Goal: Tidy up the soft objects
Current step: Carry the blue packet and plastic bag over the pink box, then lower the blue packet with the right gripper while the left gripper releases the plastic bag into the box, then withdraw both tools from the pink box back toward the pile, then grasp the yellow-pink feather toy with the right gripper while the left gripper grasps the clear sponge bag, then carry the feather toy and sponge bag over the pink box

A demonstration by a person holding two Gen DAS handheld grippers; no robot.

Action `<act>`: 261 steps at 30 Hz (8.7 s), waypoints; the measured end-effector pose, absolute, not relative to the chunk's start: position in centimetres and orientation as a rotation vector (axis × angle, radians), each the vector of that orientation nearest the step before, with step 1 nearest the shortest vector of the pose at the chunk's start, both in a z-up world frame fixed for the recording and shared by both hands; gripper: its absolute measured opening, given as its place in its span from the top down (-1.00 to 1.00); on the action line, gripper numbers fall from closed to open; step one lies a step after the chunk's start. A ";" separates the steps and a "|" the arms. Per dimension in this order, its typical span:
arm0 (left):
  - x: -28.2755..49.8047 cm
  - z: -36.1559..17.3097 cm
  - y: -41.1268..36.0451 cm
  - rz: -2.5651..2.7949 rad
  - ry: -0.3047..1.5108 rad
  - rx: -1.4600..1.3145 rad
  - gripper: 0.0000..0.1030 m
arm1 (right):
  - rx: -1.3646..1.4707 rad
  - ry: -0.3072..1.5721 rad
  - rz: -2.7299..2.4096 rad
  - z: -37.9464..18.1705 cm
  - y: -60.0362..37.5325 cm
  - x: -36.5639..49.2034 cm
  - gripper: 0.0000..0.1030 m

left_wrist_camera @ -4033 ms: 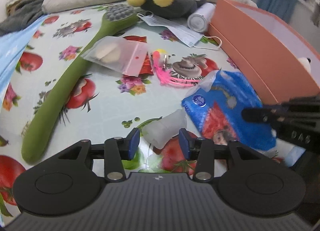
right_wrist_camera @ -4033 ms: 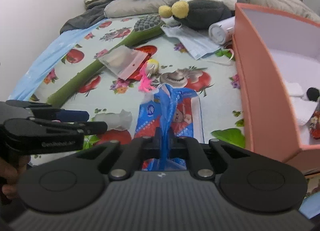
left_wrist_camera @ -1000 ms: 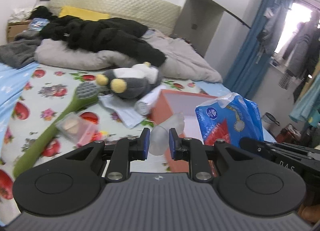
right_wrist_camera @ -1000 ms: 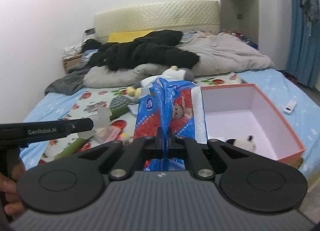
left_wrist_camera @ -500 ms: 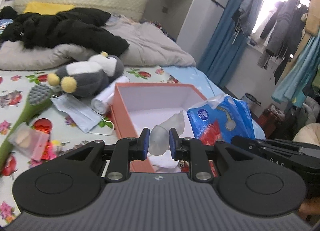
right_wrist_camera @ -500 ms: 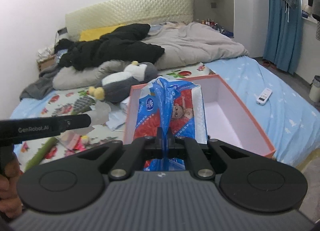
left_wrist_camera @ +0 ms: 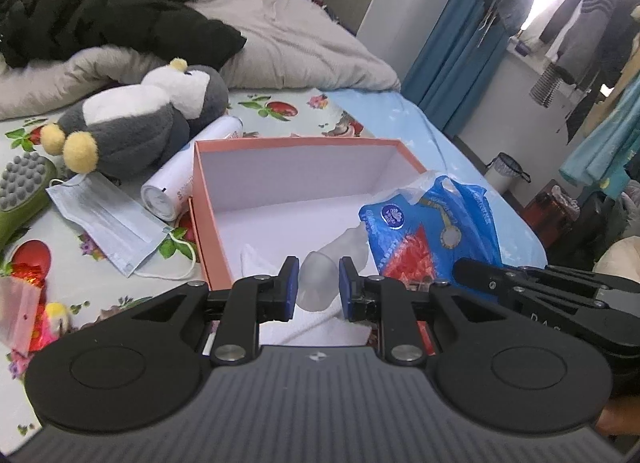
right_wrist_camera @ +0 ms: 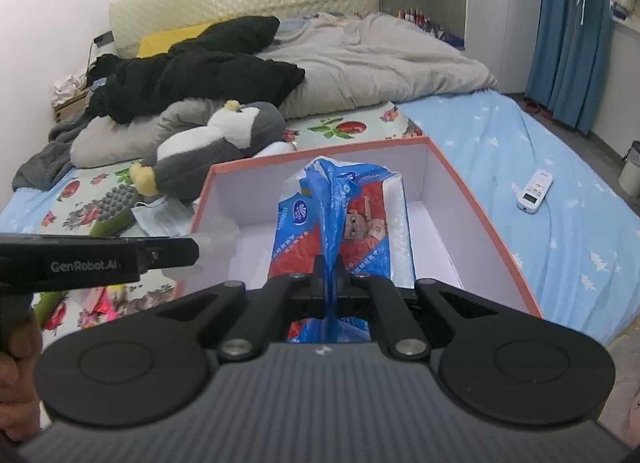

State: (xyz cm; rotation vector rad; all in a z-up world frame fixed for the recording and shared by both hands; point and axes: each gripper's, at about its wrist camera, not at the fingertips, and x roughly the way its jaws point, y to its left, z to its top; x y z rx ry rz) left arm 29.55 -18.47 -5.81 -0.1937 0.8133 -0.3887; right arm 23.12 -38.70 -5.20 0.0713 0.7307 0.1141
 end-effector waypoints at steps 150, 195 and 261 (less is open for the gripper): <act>27.6 -20.5 12.2 0.106 0.856 -0.585 0.03 | 0.270 0.948 0.562 -19.4 -13.9 31.4 0.17; 12.6 -19.2 4.8 -0.008 0.942 -0.564 0.50 | 0.016 0.921 0.413 -16.9 -20.6 16.7 0.39; 13.8 -12.5 2.1 -0.041 0.761 -0.256 0.70 | 0.050 0.746 0.404 -9.9 -22.2 13.0 0.39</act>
